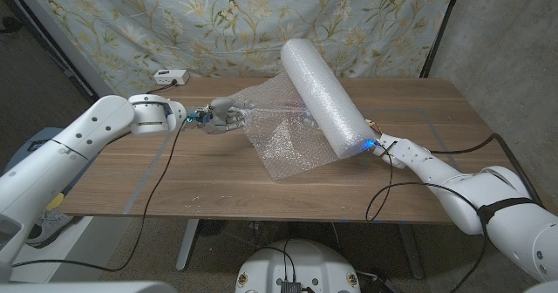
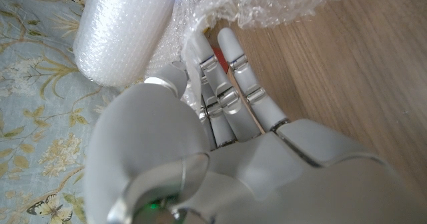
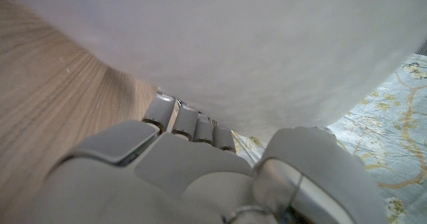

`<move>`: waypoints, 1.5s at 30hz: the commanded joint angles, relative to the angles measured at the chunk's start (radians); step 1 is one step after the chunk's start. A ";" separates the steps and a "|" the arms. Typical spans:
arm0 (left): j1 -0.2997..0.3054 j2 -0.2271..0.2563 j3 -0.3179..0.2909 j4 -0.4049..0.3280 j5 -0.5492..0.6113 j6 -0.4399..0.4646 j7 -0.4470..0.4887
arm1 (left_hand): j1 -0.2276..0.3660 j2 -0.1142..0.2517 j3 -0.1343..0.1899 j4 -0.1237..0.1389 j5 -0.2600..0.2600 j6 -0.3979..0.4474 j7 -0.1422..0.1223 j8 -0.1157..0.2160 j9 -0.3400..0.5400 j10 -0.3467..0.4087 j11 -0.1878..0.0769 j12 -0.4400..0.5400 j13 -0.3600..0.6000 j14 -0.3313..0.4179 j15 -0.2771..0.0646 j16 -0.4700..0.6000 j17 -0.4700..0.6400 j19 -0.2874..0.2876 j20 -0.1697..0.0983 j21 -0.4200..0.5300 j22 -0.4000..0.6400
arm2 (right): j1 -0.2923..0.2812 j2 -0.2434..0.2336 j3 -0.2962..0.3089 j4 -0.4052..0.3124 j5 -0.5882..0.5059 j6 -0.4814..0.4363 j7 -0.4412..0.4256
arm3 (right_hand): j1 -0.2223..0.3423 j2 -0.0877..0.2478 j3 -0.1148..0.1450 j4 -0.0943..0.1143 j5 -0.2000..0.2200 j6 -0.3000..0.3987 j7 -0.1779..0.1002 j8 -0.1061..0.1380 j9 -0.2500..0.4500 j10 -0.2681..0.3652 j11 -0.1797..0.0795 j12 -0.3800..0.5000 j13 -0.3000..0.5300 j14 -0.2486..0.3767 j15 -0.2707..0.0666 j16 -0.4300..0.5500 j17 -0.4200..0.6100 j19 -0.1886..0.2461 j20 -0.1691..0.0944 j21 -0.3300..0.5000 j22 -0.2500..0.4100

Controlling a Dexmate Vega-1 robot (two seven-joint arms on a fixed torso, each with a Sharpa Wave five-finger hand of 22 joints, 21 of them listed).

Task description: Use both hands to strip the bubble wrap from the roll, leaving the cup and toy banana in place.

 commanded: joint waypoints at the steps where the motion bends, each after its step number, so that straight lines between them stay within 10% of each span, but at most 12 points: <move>1: 0.000 0.007 0.000 -0.003 -0.005 0.002 -0.007 | 0.002 -0.010 0.006 0.002 0.007 0.006 0.002 -0.002 0.004 0.032 -0.029 -0.003 0.004 0.003 -0.001 0.000 0.003 -0.008 0.002 0.006 0.002 | -0.006 -0.003 0.013 -0.008 -0.008 -0.006 -0.003 | -0.006 0.000 -0.003 -0.005 0.004 -0.004 -0.004 0.003 -0.001 -0.007 0.001 -0.005 0.003 -0.003 0.001 0.006 -0.002 -0.001 -0.002 0.000 0.004; 45: -0.023 0.053 -0.002 -0.033 -0.011 0.027 -0.001 | 0.000 -0.010 0.007 0.002 0.007 0.007 0.001 -0.008 0.009 0.035 -0.029 -0.011 0.008 0.005 -0.001 -0.005 0.006 -0.013 0.001 0.023 0.000 | 0.012 0.018 0.046 0.090 -0.018 0.061 0.047 | -0.017 0.000 -0.001 -0.009 0.013 -0.009 -0.014 0.006 -0.013 -0.022 -0.006 -0.029 0.009 -0.035 0.005 0.012 -0.008 -0.006 0.003 -0.013 0.005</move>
